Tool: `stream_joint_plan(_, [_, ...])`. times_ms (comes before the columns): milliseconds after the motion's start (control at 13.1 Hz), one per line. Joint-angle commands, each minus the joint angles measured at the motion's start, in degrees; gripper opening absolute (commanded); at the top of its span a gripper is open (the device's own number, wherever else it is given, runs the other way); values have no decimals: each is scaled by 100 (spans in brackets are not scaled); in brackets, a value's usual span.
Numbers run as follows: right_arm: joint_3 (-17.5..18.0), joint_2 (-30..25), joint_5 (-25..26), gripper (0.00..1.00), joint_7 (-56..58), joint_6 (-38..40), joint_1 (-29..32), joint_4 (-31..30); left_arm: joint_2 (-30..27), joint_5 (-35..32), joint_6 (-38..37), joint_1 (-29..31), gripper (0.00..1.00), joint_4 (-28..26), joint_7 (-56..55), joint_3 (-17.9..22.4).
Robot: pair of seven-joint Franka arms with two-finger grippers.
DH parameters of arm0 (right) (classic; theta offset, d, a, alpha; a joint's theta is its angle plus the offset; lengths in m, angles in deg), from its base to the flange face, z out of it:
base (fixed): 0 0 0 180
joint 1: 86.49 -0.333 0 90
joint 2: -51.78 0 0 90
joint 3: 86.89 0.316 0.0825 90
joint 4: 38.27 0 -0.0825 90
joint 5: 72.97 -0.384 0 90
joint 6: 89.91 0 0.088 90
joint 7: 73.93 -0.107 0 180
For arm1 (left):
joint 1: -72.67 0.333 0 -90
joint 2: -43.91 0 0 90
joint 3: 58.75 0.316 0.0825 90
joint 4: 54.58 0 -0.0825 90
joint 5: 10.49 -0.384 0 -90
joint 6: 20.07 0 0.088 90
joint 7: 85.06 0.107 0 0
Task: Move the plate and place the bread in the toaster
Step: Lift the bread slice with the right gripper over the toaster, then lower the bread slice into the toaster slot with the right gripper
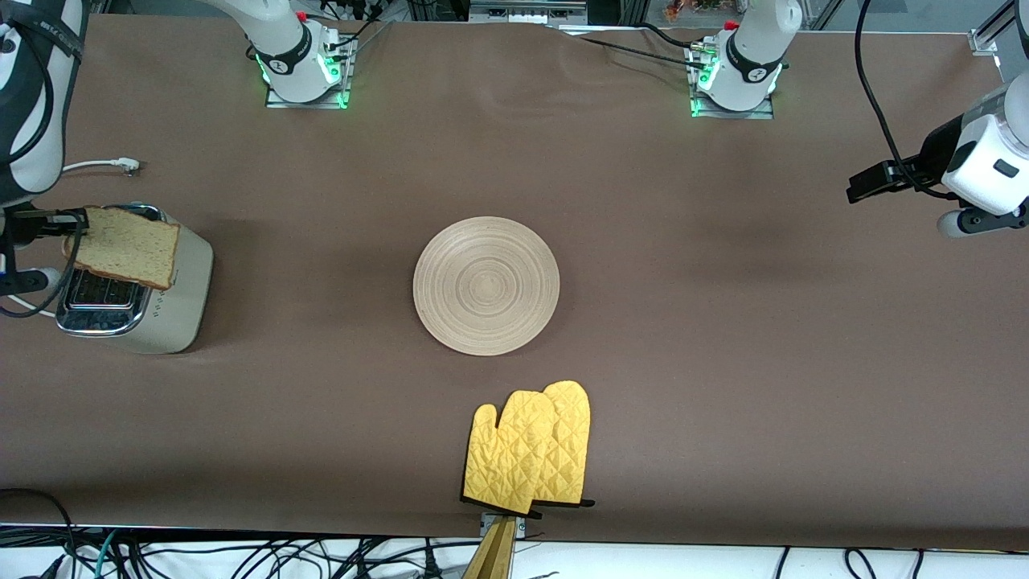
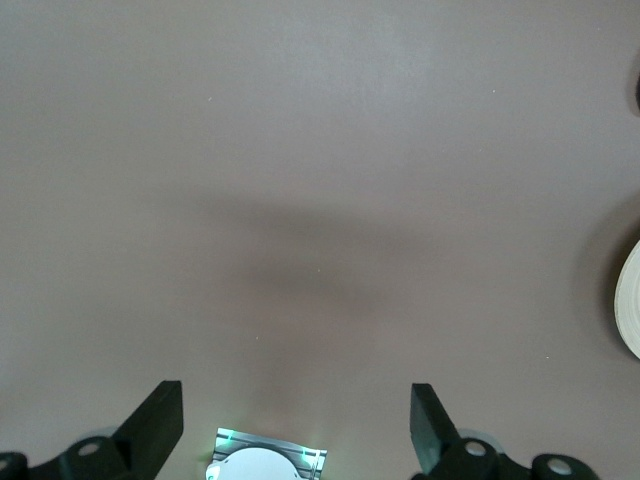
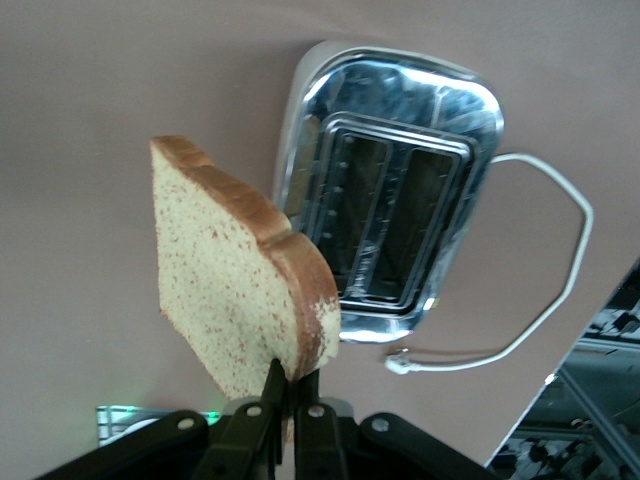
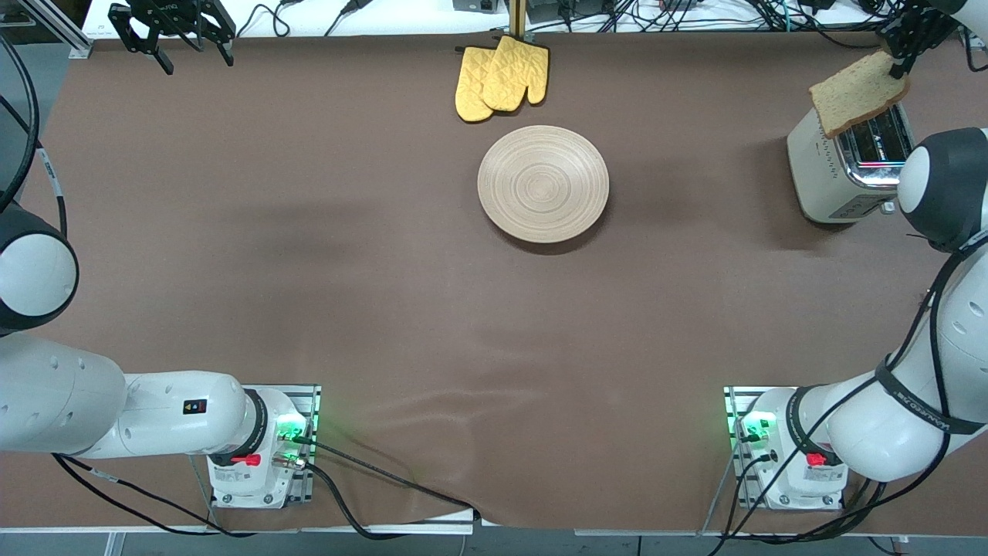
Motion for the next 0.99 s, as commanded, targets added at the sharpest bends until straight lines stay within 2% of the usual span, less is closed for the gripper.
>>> stream_joint_plan(0, [-25,160,205,0,474,-239,259,167,13,134,-47,59,100,83,43,-28])
stream_joint_plan(152, [-16,239,399,0,581,-494,347,167,21,135,-47,59,100,83,43,-37])
stream_joint_plan(913, [-33,670,505,0,485,-1250,874,167,39,135,-47,59,100,83,43,-28])
